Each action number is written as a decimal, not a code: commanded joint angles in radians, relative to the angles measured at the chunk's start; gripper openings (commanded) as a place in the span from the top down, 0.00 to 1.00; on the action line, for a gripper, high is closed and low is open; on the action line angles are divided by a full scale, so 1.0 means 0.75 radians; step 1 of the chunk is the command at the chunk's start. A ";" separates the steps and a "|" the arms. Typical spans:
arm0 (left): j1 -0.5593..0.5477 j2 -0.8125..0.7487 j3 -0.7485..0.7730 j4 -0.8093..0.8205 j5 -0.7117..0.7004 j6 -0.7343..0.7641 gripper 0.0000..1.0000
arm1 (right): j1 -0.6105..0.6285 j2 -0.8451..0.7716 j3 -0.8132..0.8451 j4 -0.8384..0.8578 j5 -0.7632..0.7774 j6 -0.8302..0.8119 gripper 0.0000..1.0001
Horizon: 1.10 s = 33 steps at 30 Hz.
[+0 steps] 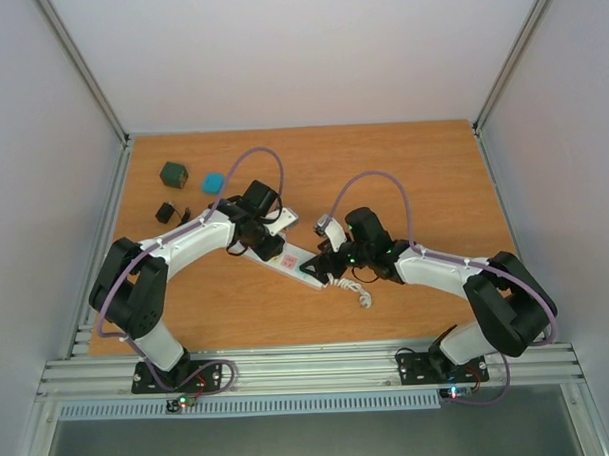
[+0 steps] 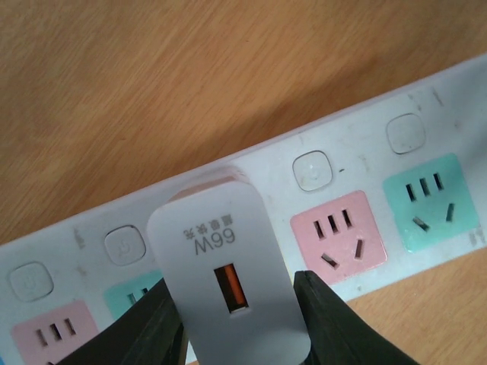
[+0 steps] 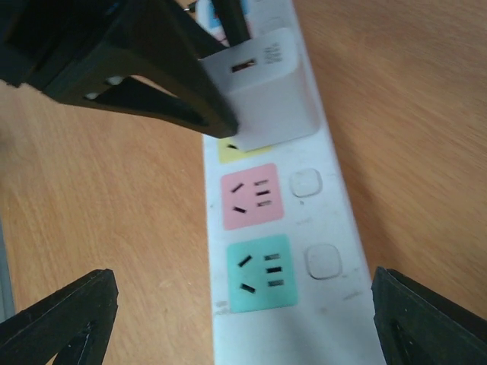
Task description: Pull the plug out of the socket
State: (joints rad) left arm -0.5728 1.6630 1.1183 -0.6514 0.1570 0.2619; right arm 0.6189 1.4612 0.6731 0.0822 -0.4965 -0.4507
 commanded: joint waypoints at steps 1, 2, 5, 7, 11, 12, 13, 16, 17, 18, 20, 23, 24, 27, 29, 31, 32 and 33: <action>0.005 -0.030 0.008 0.060 -0.045 0.083 0.67 | 0.082 0.026 -0.021 0.161 0.082 -0.006 0.08; 0.005 -0.035 -0.001 0.062 -0.042 0.092 0.68 | 0.097 0.044 -0.021 0.174 0.092 -0.015 0.08; 0.007 -0.044 -0.012 0.066 -0.027 0.109 0.70 | 0.152 0.095 -0.012 0.215 0.135 -0.031 0.07; 0.007 -0.048 -0.016 0.066 -0.011 0.114 0.71 | 0.190 0.131 -0.002 0.239 0.188 -0.024 0.07; 0.018 -0.056 -0.023 0.054 0.014 0.142 0.72 | 0.251 0.194 -0.024 0.329 0.323 -0.011 0.06; 0.026 -0.056 -0.025 0.049 0.014 0.152 0.73 | 0.260 0.208 -0.030 0.347 0.351 -0.007 0.05; 0.036 -0.058 -0.026 0.042 0.018 0.163 0.74 | 0.264 0.219 -0.036 0.363 0.368 -0.002 0.05; 0.066 -0.070 -0.034 0.026 0.045 0.204 0.75 | 0.267 0.236 -0.061 0.428 0.392 0.006 0.05; 0.074 -0.075 -0.037 0.024 0.049 0.212 0.75 | 0.267 0.241 -0.069 0.448 0.399 0.004 0.04; 0.079 -0.079 -0.037 0.020 0.053 0.224 0.76 | 0.267 0.247 -0.072 0.467 0.405 0.001 0.04; 0.087 -0.085 -0.035 0.010 0.062 0.243 0.76 | 0.267 0.258 -0.072 0.495 0.415 -0.010 0.04; 0.092 -0.086 -0.033 -0.001 0.074 0.264 0.76 | 0.267 0.300 -0.052 0.500 0.408 -0.032 0.04; 0.093 -0.085 -0.033 -0.001 0.081 0.270 0.76 | 0.268 0.318 -0.040 0.489 0.401 -0.031 0.05; 0.093 -0.083 -0.028 0.007 0.091 0.260 0.76 | 0.286 0.375 -0.024 0.477 0.397 -0.035 0.07; 0.093 -0.078 -0.026 0.021 0.096 0.235 0.77 | 0.303 0.395 -0.027 0.493 0.406 -0.040 0.08; 0.093 -0.075 -0.027 0.033 0.100 0.207 0.78 | 0.313 0.407 -0.022 0.500 0.409 -0.046 0.10; 0.093 -0.076 -0.027 0.037 0.106 0.189 0.79 | 0.316 0.412 -0.018 0.499 0.413 -0.045 0.11; 0.093 -0.075 -0.027 0.041 0.111 0.176 0.80 | 0.316 0.417 -0.013 0.498 0.419 -0.044 0.13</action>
State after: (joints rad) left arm -0.5034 1.6402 1.0954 -0.6594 0.1959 0.4232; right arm 0.8345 1.7481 0.6373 0.4198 -0.1944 -0.4694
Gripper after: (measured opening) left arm 0.349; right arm 0.898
